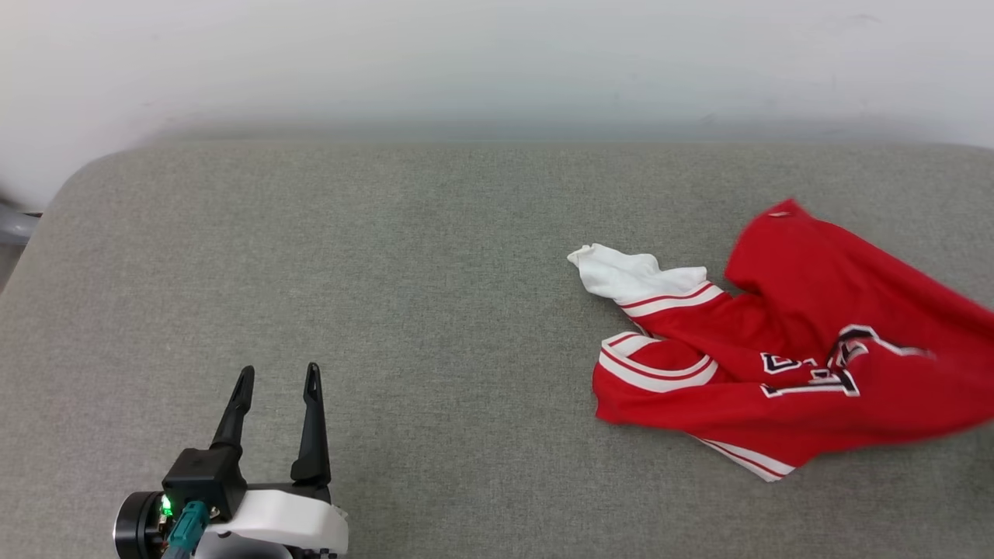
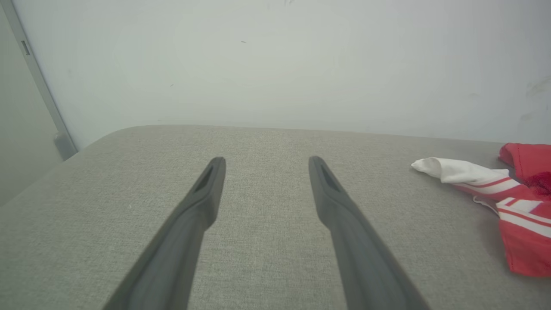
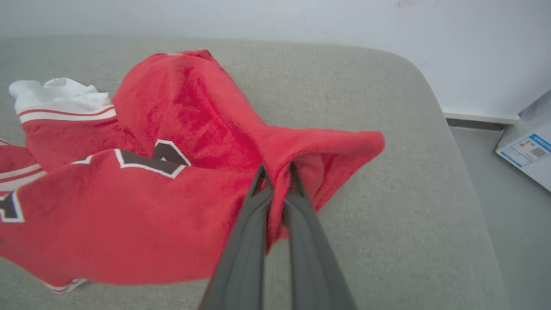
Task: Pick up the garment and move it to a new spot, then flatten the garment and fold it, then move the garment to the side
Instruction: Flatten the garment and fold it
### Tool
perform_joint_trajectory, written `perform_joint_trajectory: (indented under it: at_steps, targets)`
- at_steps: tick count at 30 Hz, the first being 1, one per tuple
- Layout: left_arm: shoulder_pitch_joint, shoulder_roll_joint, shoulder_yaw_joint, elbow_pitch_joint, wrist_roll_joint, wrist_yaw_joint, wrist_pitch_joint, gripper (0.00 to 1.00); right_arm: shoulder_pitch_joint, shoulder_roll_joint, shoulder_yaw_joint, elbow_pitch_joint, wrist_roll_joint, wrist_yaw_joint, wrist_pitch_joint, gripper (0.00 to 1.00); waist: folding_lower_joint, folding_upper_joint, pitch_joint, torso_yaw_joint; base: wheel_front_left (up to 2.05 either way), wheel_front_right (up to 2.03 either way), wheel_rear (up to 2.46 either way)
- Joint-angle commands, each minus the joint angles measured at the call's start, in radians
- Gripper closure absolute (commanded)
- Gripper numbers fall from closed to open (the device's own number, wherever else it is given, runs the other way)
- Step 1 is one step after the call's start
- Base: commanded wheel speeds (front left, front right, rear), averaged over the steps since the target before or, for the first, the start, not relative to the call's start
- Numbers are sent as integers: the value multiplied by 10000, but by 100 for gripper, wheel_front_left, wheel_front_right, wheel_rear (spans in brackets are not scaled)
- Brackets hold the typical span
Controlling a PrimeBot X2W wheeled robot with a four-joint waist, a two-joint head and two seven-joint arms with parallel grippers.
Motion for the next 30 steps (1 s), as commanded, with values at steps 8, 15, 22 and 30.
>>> perform_joint_trajectory:
  at_steps: [8,15,22,30]
  targets:
    - [187,-7,10,60,65,-30,-27,0,2915,1485,-1321,918,0,-9,102,100,0,0,-157,-51,0,0,0]
    - [205,-7,50,156,123,-64,-27,0,3438,2262,-1756,1249,-558,-13,53,0,0,0,-227,-76,0,0,0]
    - [290,-8,86,208,203,-108,-27,0,2601,1839,-2979,-230,-1898,-9,-1247,0,0,0,-392,-83,0,0,0]
    - [196,-8,19,196,203,-105,-27,0,1616,2066,-3240,-4261,-3173,-9,-336,0,0,0,-356,60,0,0,0]
